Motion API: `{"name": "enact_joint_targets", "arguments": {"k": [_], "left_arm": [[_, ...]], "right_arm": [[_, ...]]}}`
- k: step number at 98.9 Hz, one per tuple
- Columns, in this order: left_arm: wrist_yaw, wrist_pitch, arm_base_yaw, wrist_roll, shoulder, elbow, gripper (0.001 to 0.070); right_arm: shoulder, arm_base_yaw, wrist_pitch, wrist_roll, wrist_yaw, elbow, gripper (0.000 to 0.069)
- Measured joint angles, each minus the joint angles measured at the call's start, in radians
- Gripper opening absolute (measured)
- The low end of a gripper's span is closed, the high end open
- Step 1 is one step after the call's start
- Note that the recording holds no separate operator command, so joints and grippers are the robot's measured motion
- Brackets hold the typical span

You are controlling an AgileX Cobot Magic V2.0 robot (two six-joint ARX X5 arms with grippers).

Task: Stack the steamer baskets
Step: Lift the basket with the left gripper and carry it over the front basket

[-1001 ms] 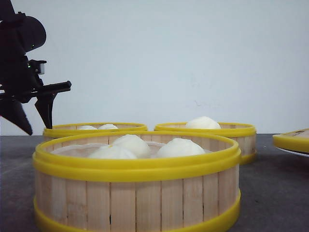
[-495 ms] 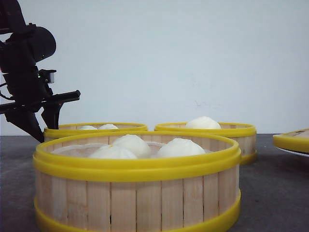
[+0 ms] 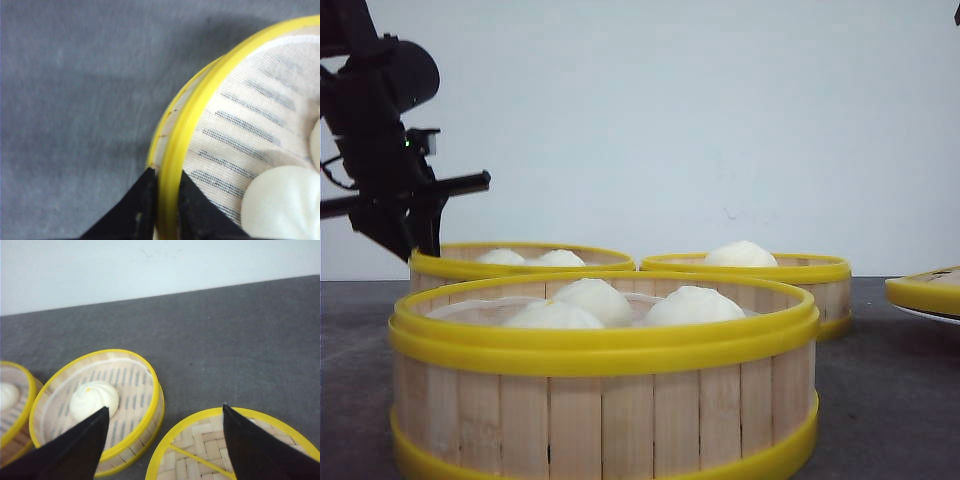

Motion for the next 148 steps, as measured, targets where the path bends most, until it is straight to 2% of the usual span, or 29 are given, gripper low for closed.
{"name": "enact_joint_targets", "arguments": {"k": [17, 28, 36, 52, 63, 71, 96, 108, 128, 141, 148], "left_arm": [[0.026, -0.068, 0.049, -0.001, -0.010, 0.093, 0.0027], [0.070, -0.092, 0.076, -0.001, -0.059, 0.111, 0.0027], [0.118, -0.117, 0.084, 0.002, -0.128, 0.111, 0.0027], [0.143, -0.164, 0.081, 0.043, -0.294, 0.119, 0.0027], [0.188, -0.220, 0.081, 0.058, -0.404, 0.119, 0.0027], [0.198, -0.269, 0.071, 0.069, -0.472, 0.119, 0.0027], [0.198, -0.425, -0.017, 0.108, -0.627, 0.119, 0.0027], [0.198, -0.451, -0.072, 0.120, -0.663, 0.098, 0.0027], [0.176, -0.432, -0.155, 0.119, -0.699, -0.068, 0.0027], [0.157, -0.360, -0.249, 0.108, -0.702, -0.204, 0.0027], [0.129, -0.324, -0.300, 0.103, -0.699, -0.254, 0.0027]], "right_arm": [[0.004, 0.005, -0.006, -0.020, 0.010, 0.000, 0.0445], [0.004, 0.007, -0.008, -0.025, 0.036, 0.000, 0.0445], [0.004, 0.008, -0.011, -0.026, 0.043, 0.000, 0.0445], [0.004, 0.019, -0.011, -0.026, 0.046, 0.000, 0.0445], [0.004, 0.028, -0.011, -0.026, 0.046, 0.000, 0.0445], [0.004, 0.038, -0.011, -0.026, 0.046, 0.000, 0.0445], [0.004, 0.049, -0.011, -0.026, 0.046, 0.000, 0.0445], [0.004, 0.051, -0.011, -0.025, 0.046, 0.000, 0.0445], [0.004, 0.071, -0.011, -0.025, 0.047, 0.000, 0.0445], [0.004, 0.079, -0.011, -0.025, 0.048, 0.000, 0.0445], [0.004, 0.083, -0.011, -0.026, 0.049, 0.000, 0.0445]]}}
